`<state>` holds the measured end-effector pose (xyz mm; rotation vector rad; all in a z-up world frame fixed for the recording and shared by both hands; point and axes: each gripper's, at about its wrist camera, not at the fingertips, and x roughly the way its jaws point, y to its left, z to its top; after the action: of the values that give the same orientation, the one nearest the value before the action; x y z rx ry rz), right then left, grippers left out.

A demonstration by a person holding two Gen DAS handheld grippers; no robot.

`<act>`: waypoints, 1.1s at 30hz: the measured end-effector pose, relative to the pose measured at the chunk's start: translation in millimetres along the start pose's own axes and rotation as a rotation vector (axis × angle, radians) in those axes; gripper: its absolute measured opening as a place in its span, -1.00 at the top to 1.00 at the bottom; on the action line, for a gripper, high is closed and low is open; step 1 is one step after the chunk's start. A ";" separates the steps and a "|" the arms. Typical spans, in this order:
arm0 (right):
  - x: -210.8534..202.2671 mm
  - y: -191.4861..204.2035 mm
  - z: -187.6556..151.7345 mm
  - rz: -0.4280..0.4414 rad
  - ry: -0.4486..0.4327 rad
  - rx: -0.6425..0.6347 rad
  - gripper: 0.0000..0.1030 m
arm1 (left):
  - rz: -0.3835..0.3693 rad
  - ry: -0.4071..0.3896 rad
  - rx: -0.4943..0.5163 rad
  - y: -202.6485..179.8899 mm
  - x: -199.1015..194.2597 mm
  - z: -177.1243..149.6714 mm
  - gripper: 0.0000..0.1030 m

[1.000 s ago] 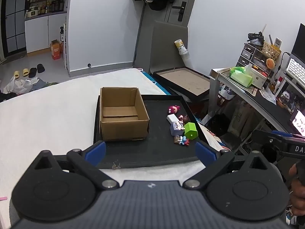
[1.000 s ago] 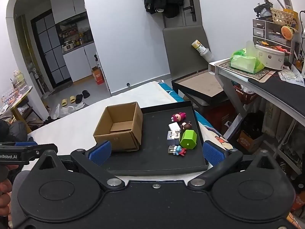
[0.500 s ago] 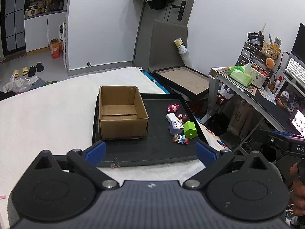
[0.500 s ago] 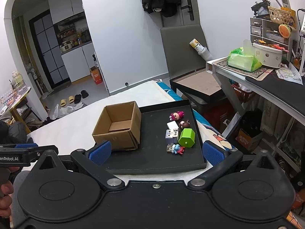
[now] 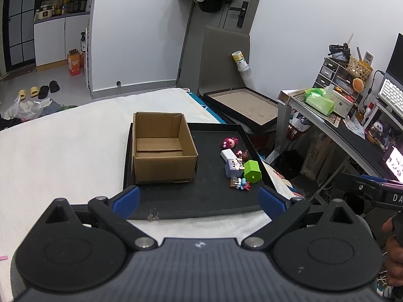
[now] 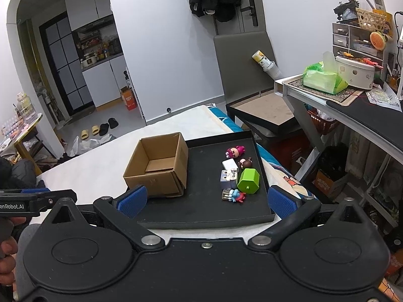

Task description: Organize rigid objects

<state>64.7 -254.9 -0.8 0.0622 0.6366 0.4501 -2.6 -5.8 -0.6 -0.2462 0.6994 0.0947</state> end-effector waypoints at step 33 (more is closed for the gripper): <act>6.4 -0.6 2.0 -0.003 0.015 -0.003 -1.00 | -0.008 0.017 0.004 7.4 9.5 1.5 -0.94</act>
<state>70.7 -252.5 -3.0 0.0553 0.6502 0.4490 4.4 1.8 -7.1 -0.2456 0.7158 0.0838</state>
